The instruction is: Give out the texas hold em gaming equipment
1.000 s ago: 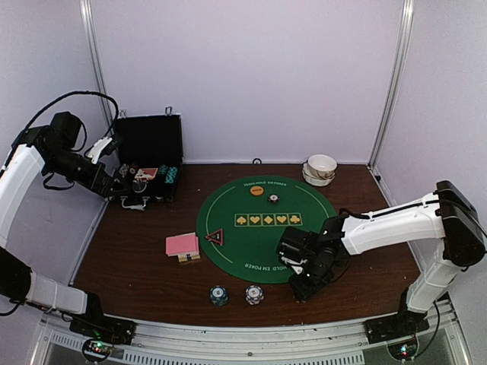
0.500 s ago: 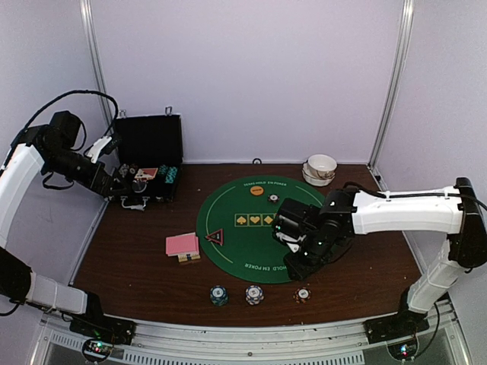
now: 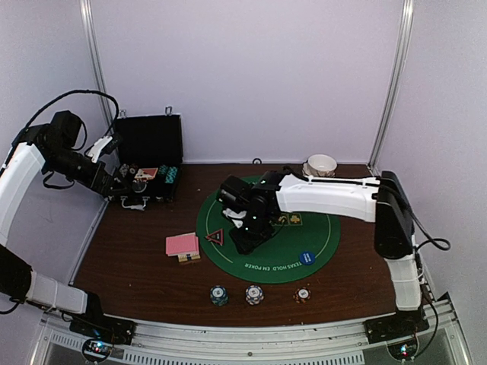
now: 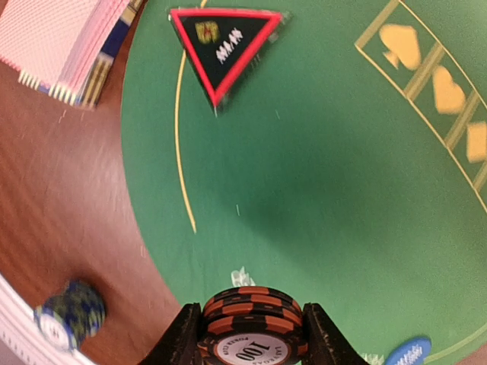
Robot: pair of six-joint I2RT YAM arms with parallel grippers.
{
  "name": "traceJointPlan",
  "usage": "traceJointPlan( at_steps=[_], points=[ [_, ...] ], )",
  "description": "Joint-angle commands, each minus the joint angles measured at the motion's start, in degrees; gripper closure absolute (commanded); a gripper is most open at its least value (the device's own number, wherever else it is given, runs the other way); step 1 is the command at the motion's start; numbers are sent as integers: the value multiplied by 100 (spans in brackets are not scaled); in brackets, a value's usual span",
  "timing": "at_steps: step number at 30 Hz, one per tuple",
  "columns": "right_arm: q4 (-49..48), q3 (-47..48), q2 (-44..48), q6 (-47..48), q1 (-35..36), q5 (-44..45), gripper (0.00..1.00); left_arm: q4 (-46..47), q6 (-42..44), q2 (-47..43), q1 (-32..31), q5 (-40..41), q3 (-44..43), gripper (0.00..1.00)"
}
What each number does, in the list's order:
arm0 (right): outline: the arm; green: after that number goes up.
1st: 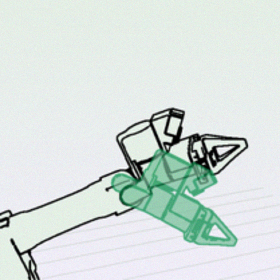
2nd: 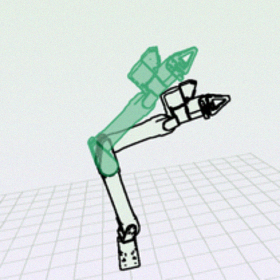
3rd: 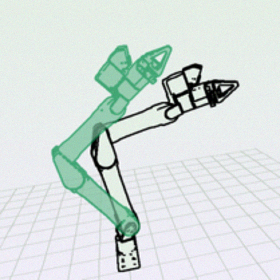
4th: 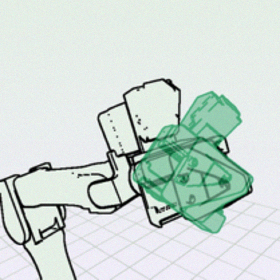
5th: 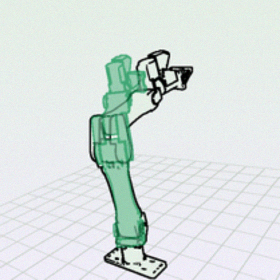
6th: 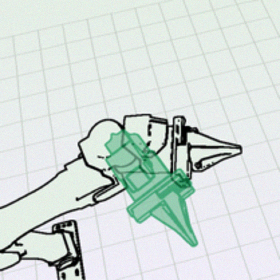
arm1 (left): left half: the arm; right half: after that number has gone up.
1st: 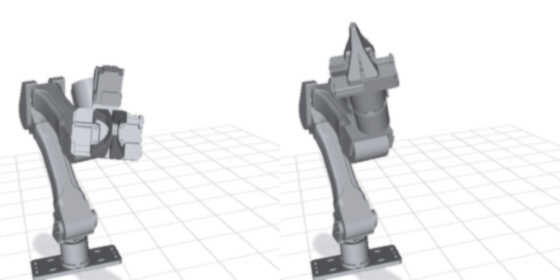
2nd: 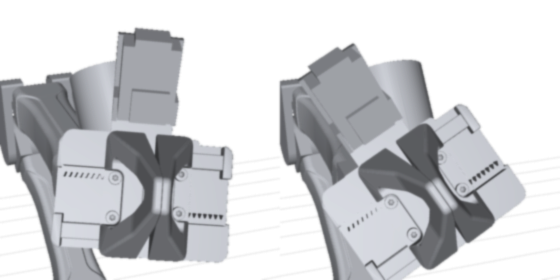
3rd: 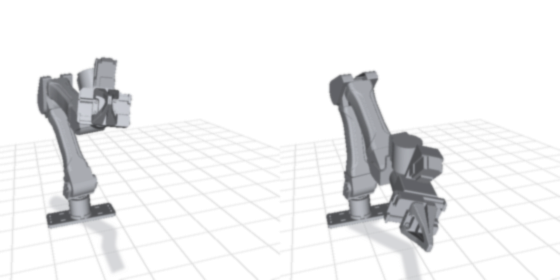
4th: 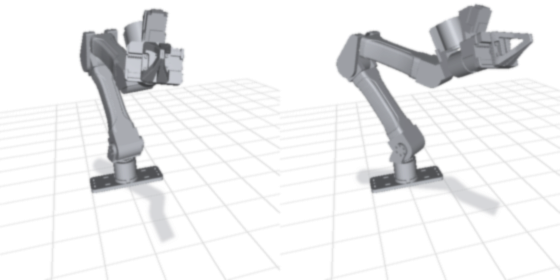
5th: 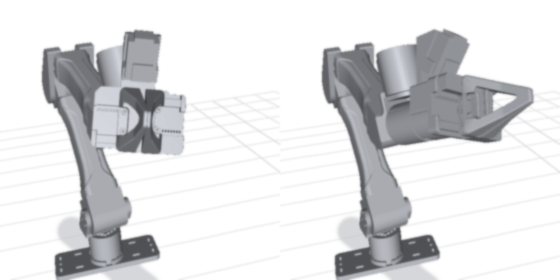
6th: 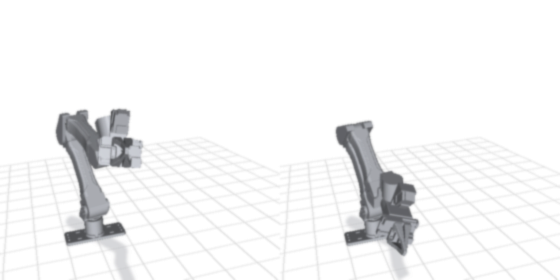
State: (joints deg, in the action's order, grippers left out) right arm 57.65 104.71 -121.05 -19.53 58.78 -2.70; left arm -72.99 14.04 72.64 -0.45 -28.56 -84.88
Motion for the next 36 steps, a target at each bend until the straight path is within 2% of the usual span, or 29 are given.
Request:
traceJointPlan(
  at_steps=[1, 9, 16, 18, 20, 22, 24, 30, 36],
  points=[
    [86, 1045, -810, 298, -76, -141, 84, 45, 37, 18, -8, -141, -146, 3],
    [257, 2249, -1945, 392, -162, -292, 80, 96, 18, -23, -8, -151, -46, 3],
    [182, 2105, -2177, 371, -252, -334, 72, 109, -11, -24, -8, -185, -59, 2],
    [154, 2005, -2142, 366, -262, -345, 68, 107, -20, -13, -8, -194, -55, 2],
    [151, 1946, -2090, 384, -258, -351, 51, 103, -17, -16, -8, -192, -53, 2],
    [159, 1932, -2024, 397, -262, -339, 39, 109, -20, -17, -8, -193, -47, 2],
    [176, 1954, -1905, 412, -262, -326, 33, 110, -30, -12, -8, -199, -46, 2],
    [425, 1969, -1210, 474, -267, -171, 29, 112, -47, -11, -8, -199, -55, 2],
    [447, 684, 75, 344, -262, -139, 29, 118, -48, -20, -8, -195, -72, 2]
  ],
)
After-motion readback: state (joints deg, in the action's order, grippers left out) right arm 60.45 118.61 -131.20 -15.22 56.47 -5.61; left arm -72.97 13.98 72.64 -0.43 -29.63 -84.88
